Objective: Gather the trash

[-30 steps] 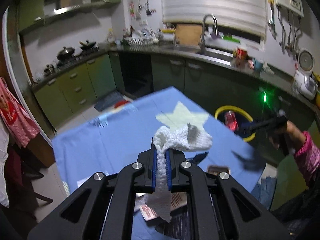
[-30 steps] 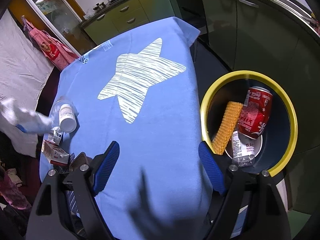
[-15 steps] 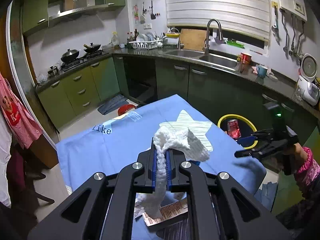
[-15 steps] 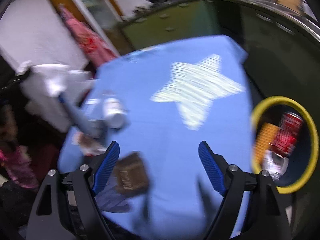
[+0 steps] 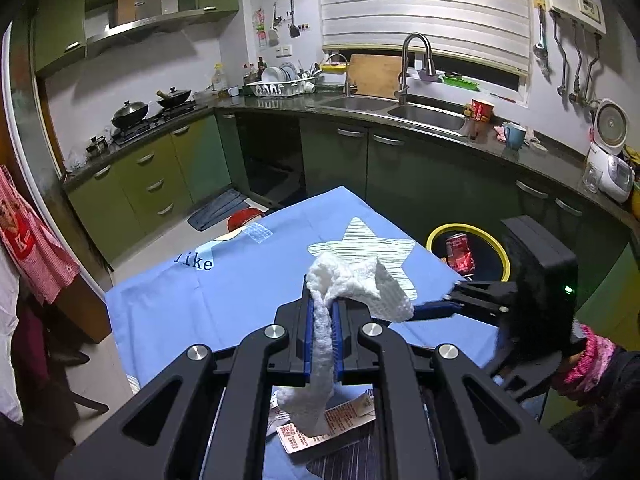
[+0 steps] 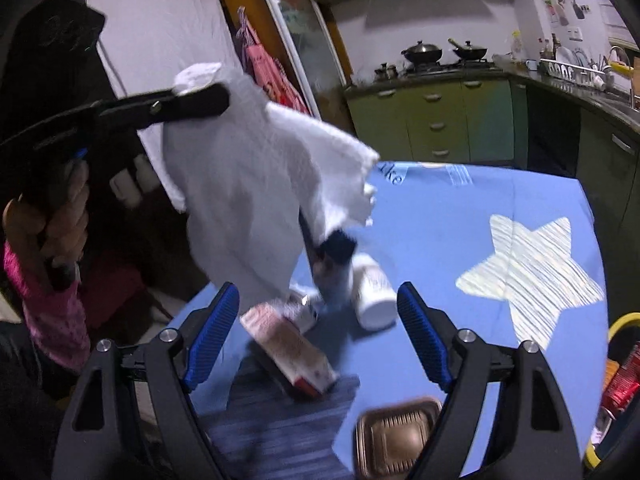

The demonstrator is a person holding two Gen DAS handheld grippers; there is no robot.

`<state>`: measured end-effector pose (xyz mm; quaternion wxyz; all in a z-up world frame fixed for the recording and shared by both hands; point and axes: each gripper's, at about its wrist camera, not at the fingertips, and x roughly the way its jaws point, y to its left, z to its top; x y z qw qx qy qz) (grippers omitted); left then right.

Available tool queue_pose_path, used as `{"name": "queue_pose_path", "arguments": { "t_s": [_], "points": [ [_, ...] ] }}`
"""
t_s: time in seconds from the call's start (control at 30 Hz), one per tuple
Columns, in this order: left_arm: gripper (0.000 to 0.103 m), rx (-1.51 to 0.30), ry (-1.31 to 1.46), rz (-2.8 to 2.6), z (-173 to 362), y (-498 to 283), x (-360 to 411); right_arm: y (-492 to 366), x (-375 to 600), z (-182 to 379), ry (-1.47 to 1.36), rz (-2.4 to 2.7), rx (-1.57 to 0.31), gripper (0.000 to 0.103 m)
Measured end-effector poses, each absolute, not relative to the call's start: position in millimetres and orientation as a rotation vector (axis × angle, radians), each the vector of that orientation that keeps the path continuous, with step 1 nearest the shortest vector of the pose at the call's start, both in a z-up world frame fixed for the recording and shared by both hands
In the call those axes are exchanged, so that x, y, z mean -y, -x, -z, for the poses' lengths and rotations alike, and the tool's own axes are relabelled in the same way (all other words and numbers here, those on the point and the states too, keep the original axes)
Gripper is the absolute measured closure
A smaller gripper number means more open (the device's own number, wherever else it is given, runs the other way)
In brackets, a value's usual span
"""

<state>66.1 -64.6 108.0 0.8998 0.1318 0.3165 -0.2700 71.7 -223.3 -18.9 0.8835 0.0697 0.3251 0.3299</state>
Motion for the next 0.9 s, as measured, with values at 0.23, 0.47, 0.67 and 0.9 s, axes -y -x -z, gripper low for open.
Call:
{"name": "queue_pose_path", "arguments": {
  "t_s": [0.23,0.47,0.67,0.9],
  "points": [
    [0.095,-0.648,-0.276,0.578,-109.8,-63.8,67.8,-81.1,216.0,16.0,-0.153,-0.679,-0.684,0.034],
    [0.095,-0.644,-0.281,0.587,-108.5,-63.5,67.8,-84.5,218.2,19.5,-0.153,-0.669,-0.710,0.083],
    [0.095,-0.621,-0.268,0.570,-114.4,-62.2,62.4,-93.1,234.1,32.7,-0.202,-0.633,-0.780,0.083],
    [0.095,-0.628,-0.286,0.573,-112.5,-60.9,67.1,-106.4,277.4,45.2,-0.291,-0.488,-0.790,0.032]
  ]
}}
